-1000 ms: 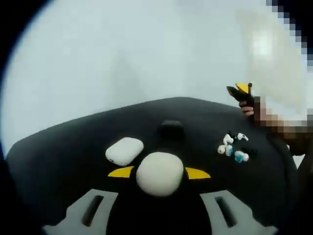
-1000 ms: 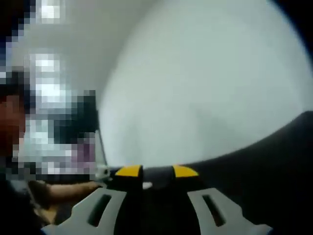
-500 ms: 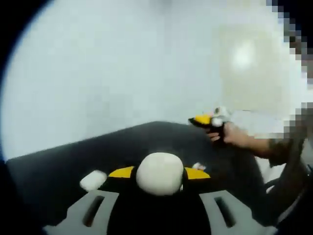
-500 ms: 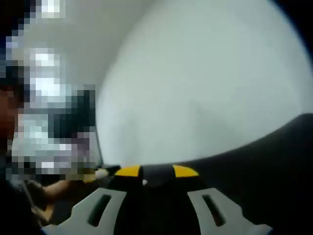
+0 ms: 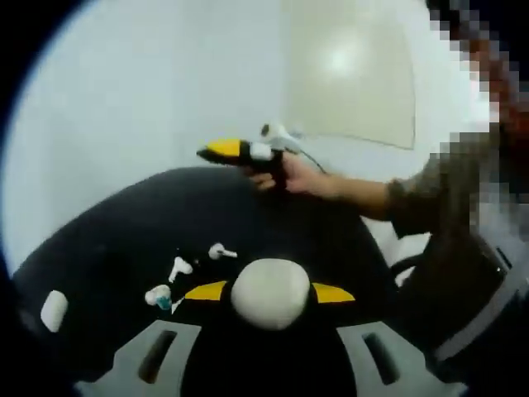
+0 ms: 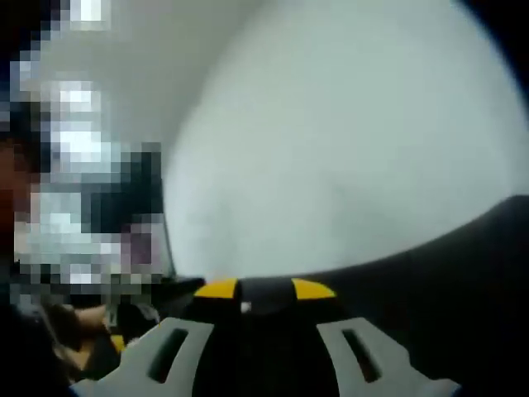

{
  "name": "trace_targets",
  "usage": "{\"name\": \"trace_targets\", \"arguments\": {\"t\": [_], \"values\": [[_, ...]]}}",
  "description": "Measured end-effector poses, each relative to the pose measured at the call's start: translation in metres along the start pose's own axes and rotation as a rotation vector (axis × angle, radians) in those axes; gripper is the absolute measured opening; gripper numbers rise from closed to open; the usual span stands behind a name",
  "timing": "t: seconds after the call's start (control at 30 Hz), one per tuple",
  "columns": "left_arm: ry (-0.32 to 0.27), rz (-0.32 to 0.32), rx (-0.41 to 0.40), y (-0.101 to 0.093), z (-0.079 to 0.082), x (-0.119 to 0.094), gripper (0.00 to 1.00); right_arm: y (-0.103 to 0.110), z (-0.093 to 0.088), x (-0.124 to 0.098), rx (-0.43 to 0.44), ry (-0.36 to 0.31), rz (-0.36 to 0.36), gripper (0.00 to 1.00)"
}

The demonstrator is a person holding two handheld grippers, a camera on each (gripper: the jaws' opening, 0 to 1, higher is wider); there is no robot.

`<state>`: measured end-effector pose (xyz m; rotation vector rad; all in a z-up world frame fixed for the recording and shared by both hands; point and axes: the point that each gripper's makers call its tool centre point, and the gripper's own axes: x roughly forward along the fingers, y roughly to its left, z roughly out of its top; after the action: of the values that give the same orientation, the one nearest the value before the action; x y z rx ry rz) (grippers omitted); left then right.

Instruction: Pick up three earphones and place each one into its charging case using tactile feedback, ensure that each earphone is properly inserted and securely positioned inside the case.

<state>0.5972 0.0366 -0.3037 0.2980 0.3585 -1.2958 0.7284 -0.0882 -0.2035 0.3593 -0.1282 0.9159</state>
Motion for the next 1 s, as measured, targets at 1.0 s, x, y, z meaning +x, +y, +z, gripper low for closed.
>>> {"name": "trace_targets", "arguments": {"t": [1.0], "values": [[0.071, -0.063, 0.04, -0.002, -0.024, -0.012, 0.3, 0.161, -0.141, -0.027, -0.23, 0.633, 0.75, 0.31]]}}
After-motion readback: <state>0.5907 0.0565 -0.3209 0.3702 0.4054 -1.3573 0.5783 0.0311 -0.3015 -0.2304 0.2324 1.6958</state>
